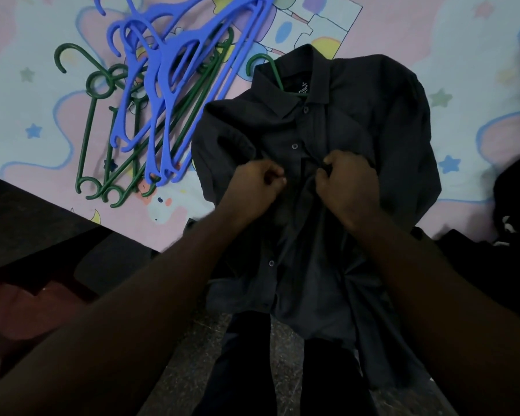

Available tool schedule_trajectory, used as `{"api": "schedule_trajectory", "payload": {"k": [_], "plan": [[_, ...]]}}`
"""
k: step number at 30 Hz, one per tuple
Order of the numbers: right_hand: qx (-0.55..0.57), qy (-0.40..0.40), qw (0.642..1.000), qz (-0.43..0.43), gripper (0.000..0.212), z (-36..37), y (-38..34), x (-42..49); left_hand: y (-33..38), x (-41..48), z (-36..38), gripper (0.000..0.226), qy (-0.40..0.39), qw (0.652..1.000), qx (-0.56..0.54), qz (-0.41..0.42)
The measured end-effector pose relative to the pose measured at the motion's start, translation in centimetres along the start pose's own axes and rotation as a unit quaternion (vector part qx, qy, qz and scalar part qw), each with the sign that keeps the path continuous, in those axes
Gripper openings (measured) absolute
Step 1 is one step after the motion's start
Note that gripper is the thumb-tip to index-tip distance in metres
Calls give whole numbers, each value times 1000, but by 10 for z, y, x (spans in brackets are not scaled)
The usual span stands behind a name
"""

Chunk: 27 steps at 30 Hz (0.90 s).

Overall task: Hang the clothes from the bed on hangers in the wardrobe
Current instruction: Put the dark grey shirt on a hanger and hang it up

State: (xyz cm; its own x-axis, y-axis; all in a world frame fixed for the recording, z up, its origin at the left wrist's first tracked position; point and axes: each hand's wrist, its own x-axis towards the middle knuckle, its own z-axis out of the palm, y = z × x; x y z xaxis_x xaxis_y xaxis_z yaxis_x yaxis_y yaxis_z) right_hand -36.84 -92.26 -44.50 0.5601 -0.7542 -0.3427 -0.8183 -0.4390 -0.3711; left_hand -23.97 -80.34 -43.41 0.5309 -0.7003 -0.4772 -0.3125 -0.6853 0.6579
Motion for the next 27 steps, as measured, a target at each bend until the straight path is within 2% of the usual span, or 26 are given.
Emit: {"api": "schedule_trajectory", "payload": {"k": [3, 8, 12, 16, 18, 21, 24, 27], "plan": [[2, 13, 999, -39, 31, 4, -16, 10, 12, 26, 12, 18, 72, 997, -29, 18], [19, -28, 999, -38, 29, 25, -14, 32, 13, 62, 38, 31, 47, 998, 42, 19], [109, 29, 993, 20, 21, 25, -7, 38, 6, 74, 42, 13, 63, 997, 46, -10], [185, -2, 982, 38, 18, 25, 3, 32, 6, 61, 41, 6, 91, 995, -7, -33], [180, -16, 983, 25, 28, 26, 3, 26, 4, 49, 43, 7, 97, 994, -38, -33], [116, -13, 993, 1, 36, 31, 1, 23, -1, 34, 44, 8, 90, 994, -54, -29], [70, 0, 998, 5, 27, 35, -4, 26, -2, 28, 44, 12, 85, 993, -69, -42], [107, 15, 994, 24, 23, 37, -1, 30, 2, 28, 44, 11, 91, 990, -94, -58]]}}
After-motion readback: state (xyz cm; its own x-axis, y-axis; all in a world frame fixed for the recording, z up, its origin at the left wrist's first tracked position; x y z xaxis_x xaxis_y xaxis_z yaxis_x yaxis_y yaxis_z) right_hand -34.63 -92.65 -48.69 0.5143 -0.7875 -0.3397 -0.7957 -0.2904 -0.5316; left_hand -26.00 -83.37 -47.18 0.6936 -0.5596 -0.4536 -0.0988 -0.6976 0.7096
